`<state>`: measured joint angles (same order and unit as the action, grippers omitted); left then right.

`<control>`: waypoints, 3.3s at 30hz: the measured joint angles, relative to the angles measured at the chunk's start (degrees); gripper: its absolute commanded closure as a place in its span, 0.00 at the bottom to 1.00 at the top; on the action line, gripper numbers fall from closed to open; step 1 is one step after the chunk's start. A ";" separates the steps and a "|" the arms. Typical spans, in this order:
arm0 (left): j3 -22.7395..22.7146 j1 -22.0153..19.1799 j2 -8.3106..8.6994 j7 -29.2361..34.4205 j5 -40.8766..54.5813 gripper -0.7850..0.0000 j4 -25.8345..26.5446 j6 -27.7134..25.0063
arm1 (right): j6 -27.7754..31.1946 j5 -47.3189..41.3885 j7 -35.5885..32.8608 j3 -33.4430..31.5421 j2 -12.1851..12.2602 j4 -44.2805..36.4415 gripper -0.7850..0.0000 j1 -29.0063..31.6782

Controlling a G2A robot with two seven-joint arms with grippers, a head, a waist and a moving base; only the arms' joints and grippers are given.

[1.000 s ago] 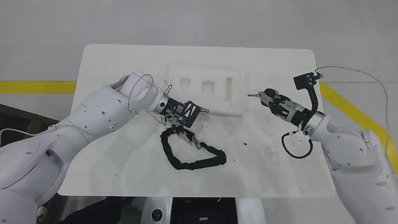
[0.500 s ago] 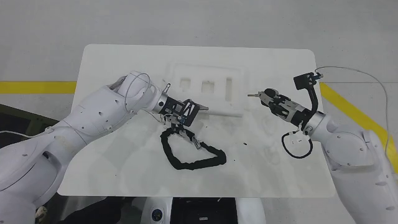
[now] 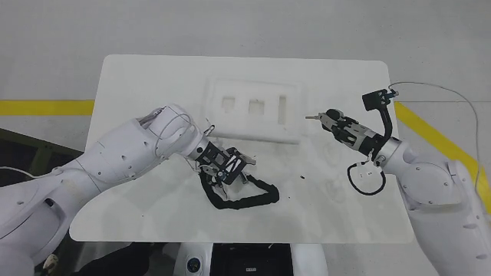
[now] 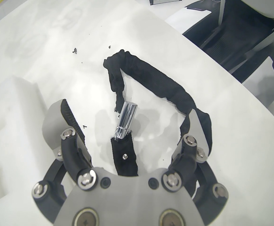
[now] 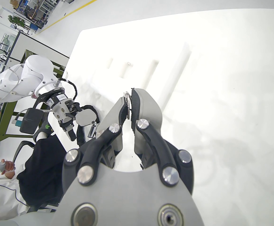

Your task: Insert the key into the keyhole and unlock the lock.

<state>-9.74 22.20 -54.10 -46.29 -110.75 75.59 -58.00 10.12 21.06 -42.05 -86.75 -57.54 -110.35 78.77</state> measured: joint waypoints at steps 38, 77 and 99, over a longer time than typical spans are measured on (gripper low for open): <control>-2.32 2.42 -4.71 3.58 1.86 0.85 -8.80 2.12 | 0.00 0.00 0.00 0.00 0.00 0.00 1.00 0.00; -16.82 13.03 -3.74 5.16 21.76 1.00 -10.00 17.93 | -11.79 0.88 -4.91 18.01 -1.88 -3.38 1.00 -8.20; -17.37 13.87 -3.84 3.71 21.98 1.00 -10.41 17.51 | -20.50 -3.01 -6.96 17.76 -2.12 -4.65 1.00 -7.54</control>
<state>-27.11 36.07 -57.93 -42.57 -88.77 65.18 -40.48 -10.38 18.05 -49.02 -68.99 -59.66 -115.00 71.23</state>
